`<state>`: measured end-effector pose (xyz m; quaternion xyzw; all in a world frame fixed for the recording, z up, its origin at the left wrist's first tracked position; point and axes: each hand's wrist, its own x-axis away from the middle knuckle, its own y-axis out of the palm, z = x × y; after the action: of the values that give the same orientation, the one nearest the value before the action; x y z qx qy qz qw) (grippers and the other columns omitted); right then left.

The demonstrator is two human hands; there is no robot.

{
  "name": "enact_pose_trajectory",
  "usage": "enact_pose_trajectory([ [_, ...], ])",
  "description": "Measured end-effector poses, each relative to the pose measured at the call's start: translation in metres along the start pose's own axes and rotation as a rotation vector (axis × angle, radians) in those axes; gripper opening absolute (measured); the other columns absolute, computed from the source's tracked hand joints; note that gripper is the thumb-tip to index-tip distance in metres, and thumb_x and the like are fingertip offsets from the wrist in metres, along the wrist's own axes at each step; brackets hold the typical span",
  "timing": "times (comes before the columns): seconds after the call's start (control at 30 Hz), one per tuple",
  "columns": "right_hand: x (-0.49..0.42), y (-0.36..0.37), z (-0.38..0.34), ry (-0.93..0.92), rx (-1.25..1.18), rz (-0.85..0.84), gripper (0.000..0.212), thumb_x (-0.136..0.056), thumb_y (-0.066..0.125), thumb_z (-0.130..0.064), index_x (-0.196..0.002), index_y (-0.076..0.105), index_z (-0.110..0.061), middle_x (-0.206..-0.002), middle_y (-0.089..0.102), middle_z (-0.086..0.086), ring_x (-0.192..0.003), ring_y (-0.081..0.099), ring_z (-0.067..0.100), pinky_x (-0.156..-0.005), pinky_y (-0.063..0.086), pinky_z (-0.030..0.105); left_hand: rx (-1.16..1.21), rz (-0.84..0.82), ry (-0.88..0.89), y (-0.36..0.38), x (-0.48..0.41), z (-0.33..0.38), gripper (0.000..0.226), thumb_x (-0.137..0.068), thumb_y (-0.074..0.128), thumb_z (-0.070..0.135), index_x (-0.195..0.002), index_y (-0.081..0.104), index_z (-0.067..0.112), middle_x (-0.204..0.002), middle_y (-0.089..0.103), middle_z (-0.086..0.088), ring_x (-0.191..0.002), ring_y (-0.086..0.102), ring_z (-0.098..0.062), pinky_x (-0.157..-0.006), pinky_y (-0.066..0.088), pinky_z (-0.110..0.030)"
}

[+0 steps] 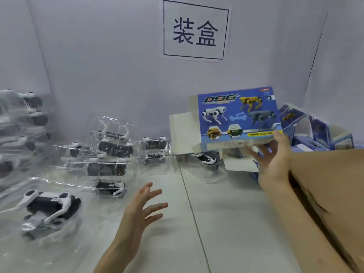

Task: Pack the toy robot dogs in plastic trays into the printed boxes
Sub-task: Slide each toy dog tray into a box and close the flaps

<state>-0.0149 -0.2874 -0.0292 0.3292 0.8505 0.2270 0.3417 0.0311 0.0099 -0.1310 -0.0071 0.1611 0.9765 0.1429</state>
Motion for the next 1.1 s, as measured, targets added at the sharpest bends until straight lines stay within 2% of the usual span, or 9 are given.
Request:
enact_pose_trajectory([
  [0.2, 0.045, -0.011, 0.067, 0.615, -0.115, -0.024, 0.027, -0.096, 0.053, -0.037, -0.104, 0.064, -0.014, -0.096, 0.065, 0.009, -0.085, 0.067, 0.029, -0.068, 0.061, 0.037, 0.043, -0.015, -0.038, -0.002, 0.001, 0.004, 0.079, -0.079, 0.075, 0.048, -0.141, 0.047, 0.007, -0.136, 0.059, -0.01, -0.105, 0.071, -0.034, -0.09, 0.053, -0.049],
  [0.3, 0.056, -0.007, 0.086, 0.705, -0.017, -0.101, 0.02, -0.097, 0.054, -0.033, -0.104, 0.062, -0.016, -0.102, 0.062, 0.011, -0.094, 0.067, 0.033, -0.081, 0.058, 0.045, 0.105, 0.018, 0.001, -0.004, -0.002, 0.005, 0.063, -0.079, 0.076, 0.037, -0.126, 0.054, 0.001, -0.104, 0.065, -0.017, -0.082, 0.073, -0.037, -0.073, 0.058, -0.043],
  [0.37, 0.066, -0.009, 0.097, 0.493, 0.452, -0.173, 0.021, -0.098, 0.058, -0.017, -0.117, 0.054, -0.025, -0.125, 0.056, 0.008, -0.113, 0.06, 0.028, -0.094, 0.051, 0.045, 0.124, 0.092, 0.057, -0.004, -0.003, 0.004, 0.036, -0.09, 0.071, 0.024, -0.114, 0.059, 0.001, -0.083, 0.066, -0.013, -0.068, 0.072, -0.035, -0.062, 0.059, -0.036],
  [0.43, 0.076, -0.014, 0.1, -0.013, 0.906, -0.194, 0.059, -0.088, 0.066, 0.0, -0.135, 0.046, -0.028, -0.142, 0.047, 0.0, -0.127, 0.052, 0.023, -0.101, 0.047, 0.042, 0.105, 0.168, 0.115, -0.005, -0.006, 0.0, 0.013, -0.101, 0.056, 0.013, -0.1, 0.064, 0.002, -0.077, 0.068, -0.005, -0.07, 0.073, -0.033, -0.061, 0.059, -0.033],
  [0.53, 0.088, -0.01, 0.103, -0.492, 0.912, -0.545, 0.092, -0.075, 0.07, -0.001, -0.153, 0.03, -0.028, -0.157, 0.034, -0.004, -0.144, 0.036, 0.022, -0.116, 0.036, 0.035, -0.026, 0.172, 0.243, -0.004, -0.005, -0.002, 0.03, -0.103, 0.051, 0.018, -0.089, 0.078, 0.016, -0.089, 0.076, -0.004, -0.076, 0.073, -0.023, -0.065, 0.058, -0.027],
  [0.77, 0.093, -0.007, 0.107, -0.232, 0.861, -0.712, 0.132, -0.059, 0.094, -0.025, -0.158, 0.007, -0.021, -0.162, 0.021, -0.014, -0.148, 0.026, 0.005, -0.11, 0.031, 0.011, -0.209, -0.175, 0.354, -0.005, 0.006, 0.001, 0.036, -0.079, 0.071, 0.04, -0.115, 0.076, 0.034, -0.119, 0.074, 0.001, -0.112, 0.068, -0.016, -0.094, 0.054, -0.029],
  [0.93, 0.083, -0.012, 0.102, 0.205, 0.498, -0.666, 0.07, -0.071, 0.084, -0.007, -0.135, 0.055, -0.01, -0.124, 0.07, -0.001, -0.116, 0.066, 0.021, -0.088, 0.059, 0.039, -0.773, -0.252, 0.775, 0.012, 0.013, -0.009, 0.059, -0.083, 0.071, 0.018, -0.138, 0.06, 0.035, -0.146, 0.053, 0.02, -0.135, 0.047, -0.013, -0.109, 0.039, -0.029],
  [1.03, 0.074, -0.014, 0.097, 0.432, 0.253, -0.564, 0.042, -0.073, 0.075, -0.002, -0.112, 0.071, -0.019, -0.108, 0.073, 0.008, -0.102, 0.069, 0.033, -0.072, 0.061, 0.04, -0.932, -0.062, 0.958, 0.014, 0.004, 0.003, 0.065, -0.08, 0.072, 0.04, -0.141, 0.052, 0.035, -0.149, 0.047, 0.017, -0.137, 0.043, -0.011, -0.11, 0.037, -0.038],
  [1.1, 0.069, -0.013, 0.093, 0.521, 0.208, -0.559, 0.036, -0.077, 0.07, -0.008, -0.111, 0.072, -0.018, -0.107, 0.073, 0.012, -0.098, 0.07, 0.036, -0.071, 0.06, 0.04, -1.024, 0.014, 0.835, 0.008, -0.005, 0.014, 0.096, -0.067, 0.073, 0.065, -0.15, 0.033, 0.038, -0.159, 0.032, 0.009, -0.146, 0.029, -0.01, -0.117, 0.025, -0.035],
])
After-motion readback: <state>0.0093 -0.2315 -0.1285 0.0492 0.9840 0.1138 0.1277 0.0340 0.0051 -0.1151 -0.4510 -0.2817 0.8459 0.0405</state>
